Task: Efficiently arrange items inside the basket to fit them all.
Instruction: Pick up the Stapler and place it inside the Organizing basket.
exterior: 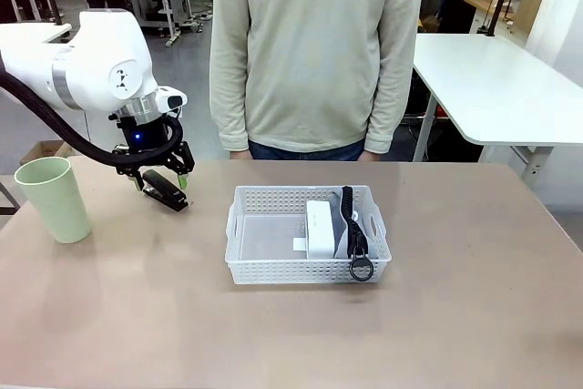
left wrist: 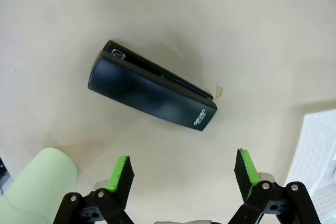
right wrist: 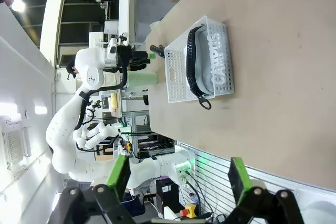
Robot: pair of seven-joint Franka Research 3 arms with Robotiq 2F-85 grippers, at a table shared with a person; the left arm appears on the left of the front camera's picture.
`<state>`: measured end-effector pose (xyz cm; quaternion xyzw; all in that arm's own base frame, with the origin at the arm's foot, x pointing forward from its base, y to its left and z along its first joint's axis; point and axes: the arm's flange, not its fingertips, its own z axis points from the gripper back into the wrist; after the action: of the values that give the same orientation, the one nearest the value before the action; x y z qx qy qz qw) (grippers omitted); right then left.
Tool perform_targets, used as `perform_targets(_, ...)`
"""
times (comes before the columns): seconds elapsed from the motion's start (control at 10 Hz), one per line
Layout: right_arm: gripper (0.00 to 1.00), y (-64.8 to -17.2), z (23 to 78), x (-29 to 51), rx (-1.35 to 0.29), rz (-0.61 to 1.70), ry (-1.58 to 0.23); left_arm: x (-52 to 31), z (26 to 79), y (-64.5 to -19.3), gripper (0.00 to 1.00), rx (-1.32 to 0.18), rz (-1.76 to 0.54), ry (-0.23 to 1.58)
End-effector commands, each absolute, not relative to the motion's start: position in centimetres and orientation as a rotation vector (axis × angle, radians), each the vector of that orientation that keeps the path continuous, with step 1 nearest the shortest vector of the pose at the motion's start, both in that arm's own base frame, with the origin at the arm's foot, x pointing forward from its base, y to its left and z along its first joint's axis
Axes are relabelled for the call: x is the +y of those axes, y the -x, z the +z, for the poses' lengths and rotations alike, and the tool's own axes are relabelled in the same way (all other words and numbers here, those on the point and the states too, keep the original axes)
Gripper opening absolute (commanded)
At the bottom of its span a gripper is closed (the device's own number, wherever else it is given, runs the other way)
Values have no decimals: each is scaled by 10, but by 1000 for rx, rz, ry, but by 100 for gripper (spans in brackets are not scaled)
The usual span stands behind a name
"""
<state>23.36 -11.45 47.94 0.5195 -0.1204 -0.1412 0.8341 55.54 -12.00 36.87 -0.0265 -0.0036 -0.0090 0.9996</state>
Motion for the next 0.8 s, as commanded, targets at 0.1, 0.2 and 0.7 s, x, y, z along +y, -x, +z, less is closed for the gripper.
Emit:
perform_targets(0.1, 100, -233, 478, -116, -267, -275, -1093, -130, 375, -557, 100, 77, 26, 57)
perform_targets(0.2, 100, -233, 478, -116, -267, -275, -1093, -122, 366, -558, 100, -6, -23, 52)
perform_targets(0.7, 100, -233, 478, -116, -267, -275, -1093, -124, 387, -557, 100, -103, -456, 18)
